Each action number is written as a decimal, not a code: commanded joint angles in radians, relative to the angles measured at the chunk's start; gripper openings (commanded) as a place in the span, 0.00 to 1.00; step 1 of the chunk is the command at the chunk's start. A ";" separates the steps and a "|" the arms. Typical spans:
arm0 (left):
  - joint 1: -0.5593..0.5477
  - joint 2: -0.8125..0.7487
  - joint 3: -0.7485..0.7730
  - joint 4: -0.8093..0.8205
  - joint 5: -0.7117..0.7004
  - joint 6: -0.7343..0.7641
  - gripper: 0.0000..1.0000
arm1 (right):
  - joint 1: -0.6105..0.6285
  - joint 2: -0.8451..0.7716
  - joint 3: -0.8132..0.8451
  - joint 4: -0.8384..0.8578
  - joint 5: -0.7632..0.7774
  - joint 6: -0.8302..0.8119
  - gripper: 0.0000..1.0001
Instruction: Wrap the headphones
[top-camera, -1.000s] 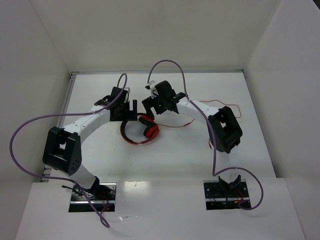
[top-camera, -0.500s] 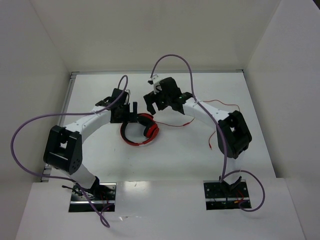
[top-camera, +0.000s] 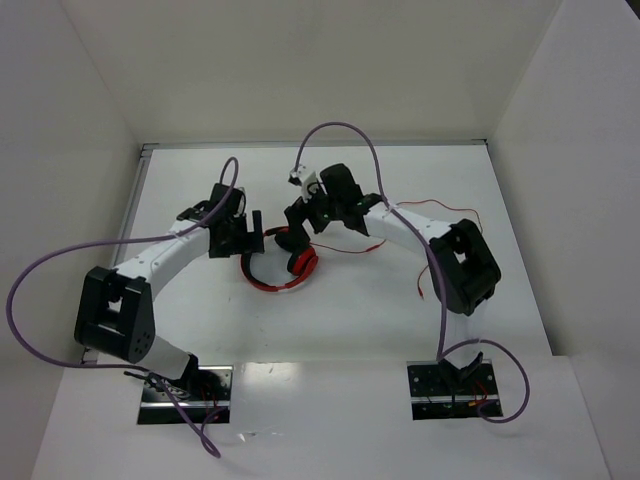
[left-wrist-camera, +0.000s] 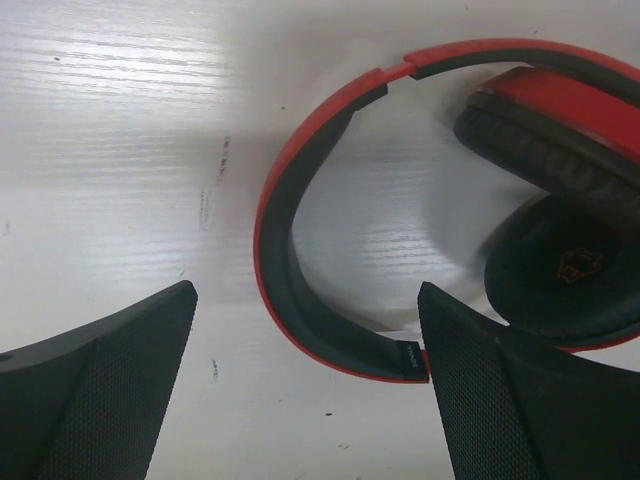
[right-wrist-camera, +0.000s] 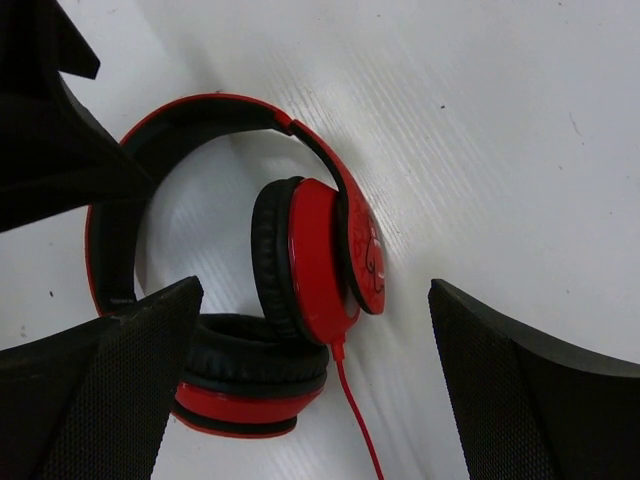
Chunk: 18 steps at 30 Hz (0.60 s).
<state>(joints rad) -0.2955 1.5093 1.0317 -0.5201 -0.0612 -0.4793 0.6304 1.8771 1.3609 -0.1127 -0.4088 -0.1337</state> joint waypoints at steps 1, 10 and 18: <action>0.018 -0.049 0.010 -0.020 0.029 -0.021 0.99 | 0.003 0.053 0.032 0.127 -0.061 -0.026 1.00; 0.018 -0.006 0.047 -0.061 0.092 0.013 0.99 | 0.049 0.174 0.087 0.136 -0.029 -0.043 1.00; 0.018 -0.006 0.047 -0.061 0.094 0.022 0.99 | 0.049 0.241 0.132 0.152 -0.008 -0.012 0.81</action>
<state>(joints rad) -0.2794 1.4910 1.0439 -0.5934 0.0132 -0.4728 0.6746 2.0895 1.4387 -0.0517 -0.4297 -0.1493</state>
